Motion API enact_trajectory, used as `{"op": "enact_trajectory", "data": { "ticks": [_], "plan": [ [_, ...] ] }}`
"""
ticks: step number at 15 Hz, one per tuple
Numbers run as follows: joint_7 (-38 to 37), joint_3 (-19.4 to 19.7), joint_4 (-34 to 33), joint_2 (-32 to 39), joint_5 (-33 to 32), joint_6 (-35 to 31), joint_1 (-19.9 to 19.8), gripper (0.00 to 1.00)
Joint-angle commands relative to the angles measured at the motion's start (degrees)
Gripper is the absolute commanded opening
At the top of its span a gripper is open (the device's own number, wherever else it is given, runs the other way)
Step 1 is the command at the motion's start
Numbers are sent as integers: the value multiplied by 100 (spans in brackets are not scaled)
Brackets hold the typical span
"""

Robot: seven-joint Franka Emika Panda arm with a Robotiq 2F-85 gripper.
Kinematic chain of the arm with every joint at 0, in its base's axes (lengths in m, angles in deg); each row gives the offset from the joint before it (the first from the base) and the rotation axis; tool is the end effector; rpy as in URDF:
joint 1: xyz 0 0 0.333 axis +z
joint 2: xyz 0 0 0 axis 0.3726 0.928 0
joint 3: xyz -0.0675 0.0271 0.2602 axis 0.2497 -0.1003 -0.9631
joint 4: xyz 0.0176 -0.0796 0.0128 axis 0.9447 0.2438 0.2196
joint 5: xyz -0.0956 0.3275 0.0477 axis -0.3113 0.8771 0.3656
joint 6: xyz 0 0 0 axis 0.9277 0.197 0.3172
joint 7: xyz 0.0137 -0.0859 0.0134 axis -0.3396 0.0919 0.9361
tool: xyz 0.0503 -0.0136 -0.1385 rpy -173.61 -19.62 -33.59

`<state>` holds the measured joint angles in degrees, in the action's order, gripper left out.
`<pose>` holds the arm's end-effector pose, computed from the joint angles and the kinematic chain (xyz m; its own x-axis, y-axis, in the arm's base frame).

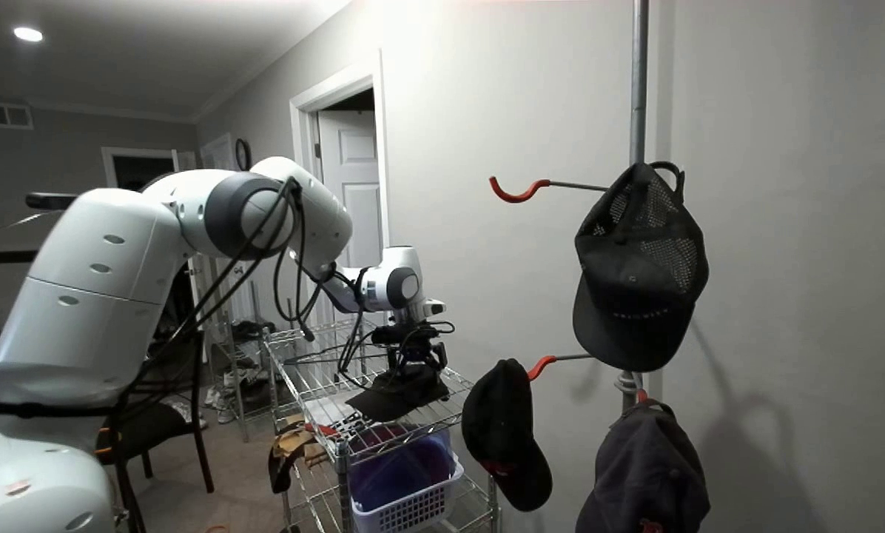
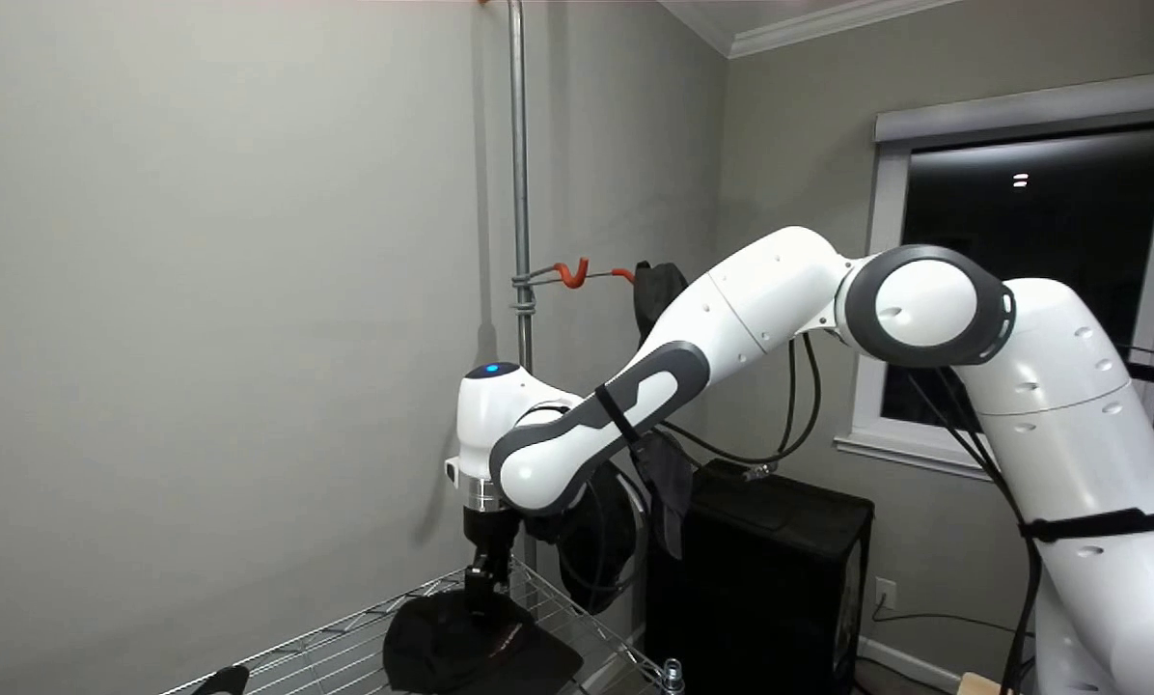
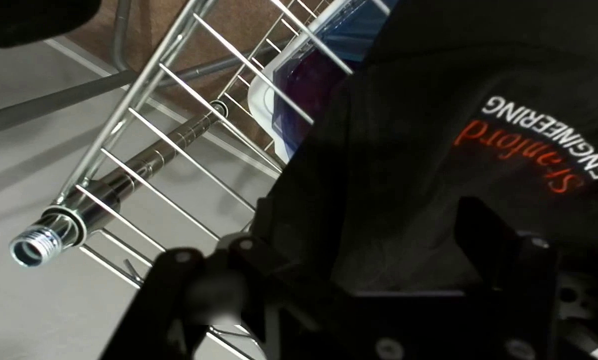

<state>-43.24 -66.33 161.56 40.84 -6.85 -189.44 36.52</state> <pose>0.5473 0.2511 0.2639 0.7935 0.6056 0.0593 0.5989 -0.7946 0.0998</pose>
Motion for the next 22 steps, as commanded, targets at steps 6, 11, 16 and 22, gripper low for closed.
{"op": "enact_trajectory", "data": {
  "ticks": [6,11,16,22],
  "plan": [
    [-156,50,-169,168,139,97,128,27],
    [-197,55,-128,94,110,95,168,3],
    [-273,49,82,-320,-128,131,377,4],
    [-471,-52,233,-1317,-1016,506,886,3]
  ]
}}
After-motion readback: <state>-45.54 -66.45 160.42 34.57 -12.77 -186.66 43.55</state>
